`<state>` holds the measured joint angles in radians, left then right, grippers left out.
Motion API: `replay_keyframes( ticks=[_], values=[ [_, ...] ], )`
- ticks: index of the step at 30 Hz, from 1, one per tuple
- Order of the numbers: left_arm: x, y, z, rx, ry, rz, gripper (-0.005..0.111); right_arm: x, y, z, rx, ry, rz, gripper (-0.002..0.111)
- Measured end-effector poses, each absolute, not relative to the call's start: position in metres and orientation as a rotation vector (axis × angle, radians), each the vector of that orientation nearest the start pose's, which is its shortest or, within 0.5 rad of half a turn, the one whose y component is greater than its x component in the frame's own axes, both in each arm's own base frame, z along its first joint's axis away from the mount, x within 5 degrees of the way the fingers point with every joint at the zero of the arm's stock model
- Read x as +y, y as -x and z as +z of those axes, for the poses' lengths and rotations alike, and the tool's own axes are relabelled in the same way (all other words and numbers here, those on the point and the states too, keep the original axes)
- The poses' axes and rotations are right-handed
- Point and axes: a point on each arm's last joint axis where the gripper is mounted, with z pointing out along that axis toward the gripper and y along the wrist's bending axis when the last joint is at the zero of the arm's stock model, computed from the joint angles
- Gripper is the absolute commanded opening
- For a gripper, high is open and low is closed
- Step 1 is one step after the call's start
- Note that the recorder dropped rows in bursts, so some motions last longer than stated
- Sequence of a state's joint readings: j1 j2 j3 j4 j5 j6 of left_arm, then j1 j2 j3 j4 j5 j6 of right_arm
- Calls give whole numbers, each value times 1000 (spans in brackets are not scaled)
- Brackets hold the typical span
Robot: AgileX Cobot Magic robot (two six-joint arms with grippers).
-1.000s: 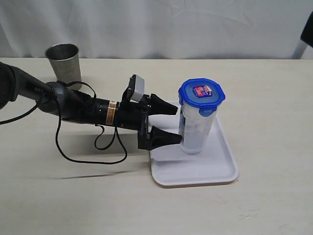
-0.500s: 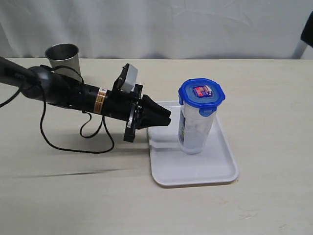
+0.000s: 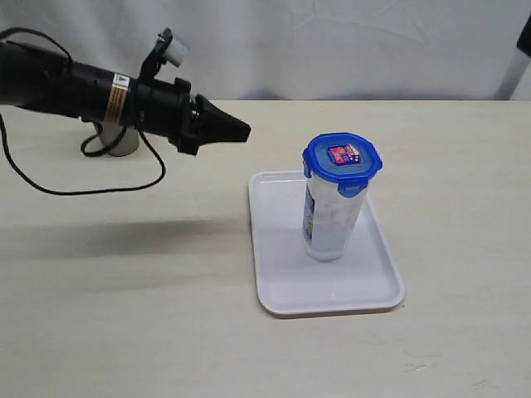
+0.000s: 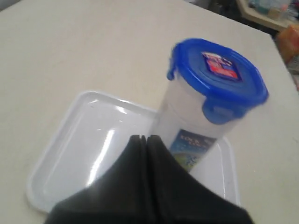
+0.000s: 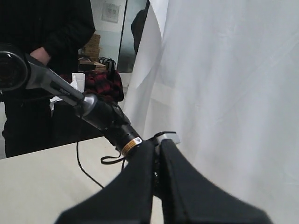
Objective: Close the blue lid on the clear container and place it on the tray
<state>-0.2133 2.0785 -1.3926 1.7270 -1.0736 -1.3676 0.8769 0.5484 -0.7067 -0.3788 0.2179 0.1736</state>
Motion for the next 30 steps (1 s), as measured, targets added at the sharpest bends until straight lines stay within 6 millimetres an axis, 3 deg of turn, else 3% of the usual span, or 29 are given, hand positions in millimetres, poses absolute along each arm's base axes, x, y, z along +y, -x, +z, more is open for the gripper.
replay_keyframes(
  ticks=[6,12,15,19,24,28,30],
  values=[
    [-155,-386,261,1841,-968,-952,0,76,-73,391,1337,741,463,4],
    [-147,-356,320,1748,-933,-883,0,61,-61,405,1249,701,466,4],
    [-133,-327,366,1680,-831,-746,0,36,-40,414,1147,638,490,4],
    [-111,-278,405,1593,-703,-582,0,9,-16,419,1048,560,540,4],
    [-82,-208,418,1511,-565,-427,0,-12,2,406,985,505,586,4],
    [-66,-149,418,1421,-515,-391,0,-16,6,397,979,494,604,4],
    [-62,-131,417,1390,-497,-401,0,-16,6,397,983,493,611,4]
  ],
)
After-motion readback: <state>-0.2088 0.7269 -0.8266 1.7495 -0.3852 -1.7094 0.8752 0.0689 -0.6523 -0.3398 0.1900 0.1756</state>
